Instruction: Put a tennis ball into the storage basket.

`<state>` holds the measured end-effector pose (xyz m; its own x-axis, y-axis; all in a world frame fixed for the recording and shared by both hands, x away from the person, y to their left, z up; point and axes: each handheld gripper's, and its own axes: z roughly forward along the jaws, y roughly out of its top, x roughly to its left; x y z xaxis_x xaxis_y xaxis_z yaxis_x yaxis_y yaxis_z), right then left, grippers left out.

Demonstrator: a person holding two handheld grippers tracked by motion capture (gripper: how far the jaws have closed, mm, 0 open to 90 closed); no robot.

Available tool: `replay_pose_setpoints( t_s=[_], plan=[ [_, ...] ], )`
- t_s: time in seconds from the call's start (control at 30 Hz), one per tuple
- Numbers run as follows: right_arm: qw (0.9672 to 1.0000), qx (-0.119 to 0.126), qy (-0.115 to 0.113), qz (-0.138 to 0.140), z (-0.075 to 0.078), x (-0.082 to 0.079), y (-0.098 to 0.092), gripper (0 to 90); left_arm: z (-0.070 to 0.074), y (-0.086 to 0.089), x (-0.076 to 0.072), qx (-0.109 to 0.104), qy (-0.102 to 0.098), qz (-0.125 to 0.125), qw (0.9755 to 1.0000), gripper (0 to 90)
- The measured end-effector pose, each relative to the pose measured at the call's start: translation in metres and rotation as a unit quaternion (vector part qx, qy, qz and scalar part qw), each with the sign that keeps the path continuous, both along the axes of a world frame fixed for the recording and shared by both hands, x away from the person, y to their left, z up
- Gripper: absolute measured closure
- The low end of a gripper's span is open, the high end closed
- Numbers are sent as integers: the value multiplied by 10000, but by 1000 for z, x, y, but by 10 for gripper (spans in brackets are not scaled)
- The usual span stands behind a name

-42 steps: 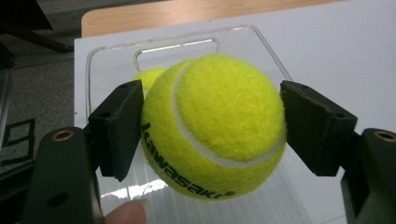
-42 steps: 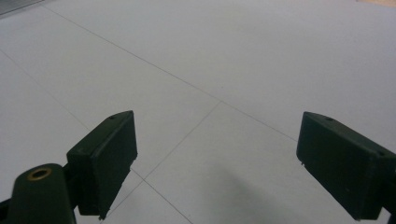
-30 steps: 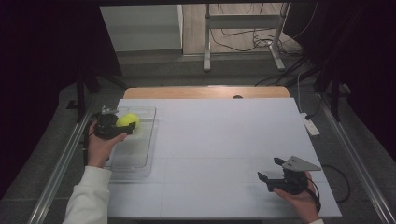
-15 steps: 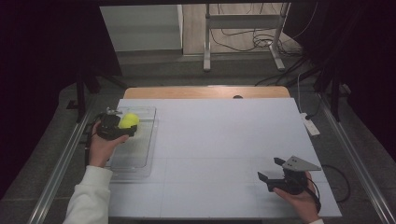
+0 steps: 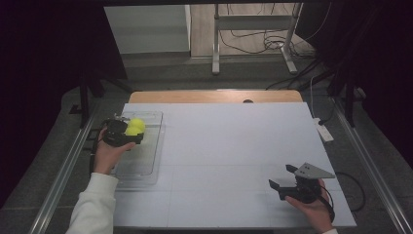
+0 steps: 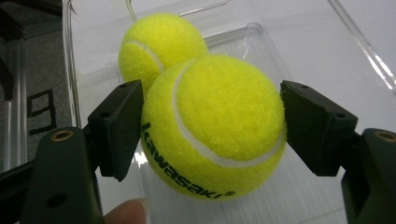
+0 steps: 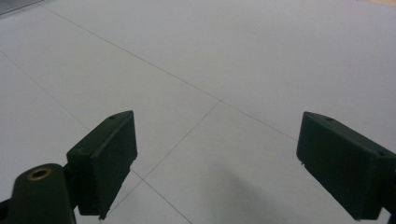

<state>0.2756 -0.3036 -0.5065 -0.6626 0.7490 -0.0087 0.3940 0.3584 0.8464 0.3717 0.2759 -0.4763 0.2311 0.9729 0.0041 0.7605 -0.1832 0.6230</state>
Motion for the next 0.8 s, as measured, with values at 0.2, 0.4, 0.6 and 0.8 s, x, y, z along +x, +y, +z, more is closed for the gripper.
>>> replay_pose_setpoints(
  t_s=[0.2,0.4,0.6,0.8],
  plan=[
    [10000,-1,8,-2,0,0,0,126,-4,0,3,96,112,-8,9999,259],
    [10000,-5,9,2,0,0,0,125,-9,1,5,206,258,15,9995,258],
    [10000,-4,15,-2,0,0,0,126,-14,1,9,285,390,55,9988,258],
    [10000,-6,13,1,0,0,0,125,-18,-1,10,381,476,37,9981,257]
  ],
)
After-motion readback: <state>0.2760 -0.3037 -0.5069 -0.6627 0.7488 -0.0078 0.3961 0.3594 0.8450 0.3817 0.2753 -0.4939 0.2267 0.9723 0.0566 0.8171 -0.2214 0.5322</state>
